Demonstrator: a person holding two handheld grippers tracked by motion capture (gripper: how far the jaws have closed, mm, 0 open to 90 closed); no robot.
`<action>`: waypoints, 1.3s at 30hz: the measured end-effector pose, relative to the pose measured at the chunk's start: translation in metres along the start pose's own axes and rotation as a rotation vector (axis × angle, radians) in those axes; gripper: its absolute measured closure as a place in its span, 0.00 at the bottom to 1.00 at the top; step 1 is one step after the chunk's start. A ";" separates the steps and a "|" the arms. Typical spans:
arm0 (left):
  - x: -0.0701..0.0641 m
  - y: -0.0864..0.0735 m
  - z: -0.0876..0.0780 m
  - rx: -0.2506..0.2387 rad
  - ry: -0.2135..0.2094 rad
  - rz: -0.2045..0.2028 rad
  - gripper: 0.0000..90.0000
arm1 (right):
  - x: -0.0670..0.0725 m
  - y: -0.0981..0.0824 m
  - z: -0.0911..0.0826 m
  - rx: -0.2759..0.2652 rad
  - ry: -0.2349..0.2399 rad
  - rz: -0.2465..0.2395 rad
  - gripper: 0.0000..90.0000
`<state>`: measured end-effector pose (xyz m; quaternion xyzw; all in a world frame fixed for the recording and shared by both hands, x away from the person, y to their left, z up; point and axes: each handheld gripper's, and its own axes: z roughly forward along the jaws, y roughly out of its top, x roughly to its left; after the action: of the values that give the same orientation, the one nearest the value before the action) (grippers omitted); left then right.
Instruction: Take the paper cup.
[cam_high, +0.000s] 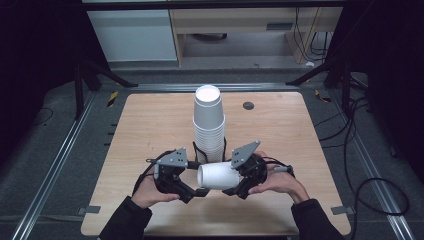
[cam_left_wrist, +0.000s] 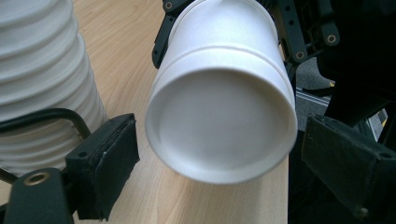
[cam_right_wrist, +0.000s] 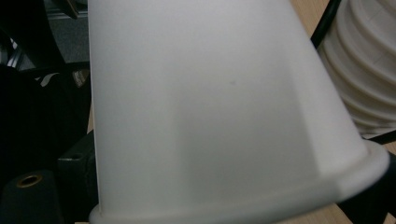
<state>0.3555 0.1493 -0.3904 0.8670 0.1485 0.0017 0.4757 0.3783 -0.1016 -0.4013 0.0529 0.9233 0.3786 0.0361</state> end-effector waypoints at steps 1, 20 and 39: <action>0.000 0.000 0.001 0.001 -0.002 -0.001 0.11 | 0.000 0.001 0.001 0.005 0.001 -0.006 0.11; 0.001 -0.001 0.011 0.048 -0.016 -0.023 0.17 | 0.005 0.012 0.015 0.042 0.012 -0.036 0.11; 0.000 -0.001 0.011 0.046 -0.005 -0.020 0.24 | 0.005 0.012 0.017 0.039 0.019 -0.027 0.10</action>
<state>0.3566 0.1409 -0.3967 0.8760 0.1560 -0.0086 0.4562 0.3763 -0.0804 -0.4052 0.0378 0.9314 0.3607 0.0315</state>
